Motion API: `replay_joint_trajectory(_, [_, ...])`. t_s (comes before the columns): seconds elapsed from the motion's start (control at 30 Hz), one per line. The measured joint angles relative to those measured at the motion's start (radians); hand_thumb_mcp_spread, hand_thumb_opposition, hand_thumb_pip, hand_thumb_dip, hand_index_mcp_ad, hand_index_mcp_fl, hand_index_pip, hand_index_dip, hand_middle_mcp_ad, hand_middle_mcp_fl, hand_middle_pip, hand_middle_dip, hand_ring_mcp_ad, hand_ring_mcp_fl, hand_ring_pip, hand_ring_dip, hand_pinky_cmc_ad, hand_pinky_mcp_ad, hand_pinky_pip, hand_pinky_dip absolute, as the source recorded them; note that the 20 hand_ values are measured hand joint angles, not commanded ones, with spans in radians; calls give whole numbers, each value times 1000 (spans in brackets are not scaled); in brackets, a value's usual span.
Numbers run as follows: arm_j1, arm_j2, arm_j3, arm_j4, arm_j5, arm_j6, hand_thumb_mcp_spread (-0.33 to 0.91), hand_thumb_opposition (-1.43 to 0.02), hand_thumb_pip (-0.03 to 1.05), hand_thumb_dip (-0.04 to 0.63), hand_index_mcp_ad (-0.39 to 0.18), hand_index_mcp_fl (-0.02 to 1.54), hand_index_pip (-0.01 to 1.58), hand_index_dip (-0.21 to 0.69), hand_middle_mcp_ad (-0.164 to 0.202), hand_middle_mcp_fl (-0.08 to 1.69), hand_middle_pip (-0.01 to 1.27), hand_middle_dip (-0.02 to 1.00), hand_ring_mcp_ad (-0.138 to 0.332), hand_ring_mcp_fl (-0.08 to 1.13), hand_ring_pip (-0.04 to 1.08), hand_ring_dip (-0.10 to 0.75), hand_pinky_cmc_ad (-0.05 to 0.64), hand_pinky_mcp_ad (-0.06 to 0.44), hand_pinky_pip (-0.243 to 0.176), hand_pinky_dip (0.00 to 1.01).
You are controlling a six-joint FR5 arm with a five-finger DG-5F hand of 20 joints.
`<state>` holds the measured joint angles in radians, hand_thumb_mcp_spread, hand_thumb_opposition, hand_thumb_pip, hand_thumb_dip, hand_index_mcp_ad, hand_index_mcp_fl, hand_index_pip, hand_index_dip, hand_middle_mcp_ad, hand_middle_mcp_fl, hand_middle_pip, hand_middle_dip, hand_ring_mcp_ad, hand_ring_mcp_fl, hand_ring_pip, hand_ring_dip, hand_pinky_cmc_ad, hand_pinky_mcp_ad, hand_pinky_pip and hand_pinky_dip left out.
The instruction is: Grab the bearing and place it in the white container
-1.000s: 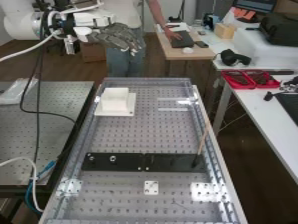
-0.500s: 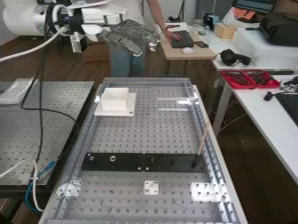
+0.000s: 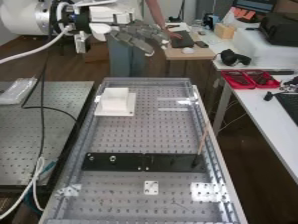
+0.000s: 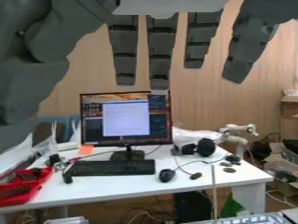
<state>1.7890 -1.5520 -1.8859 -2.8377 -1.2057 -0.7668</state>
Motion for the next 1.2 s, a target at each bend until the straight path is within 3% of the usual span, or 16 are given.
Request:
replay_joint_trajectory(0.4, [-40,-5,33,-33,-78,-16,211,-654,386,24,-110,354,86,159,49,279,126,424,140,35,122,152,417,347,0,180])
replay_joint_trajectory(1.2, [-82,-34,42,-16,-153,-4,222,-658,393,24,-101,374,87,154,51,293,127,424,138,47,124,152,417,347,0,180])
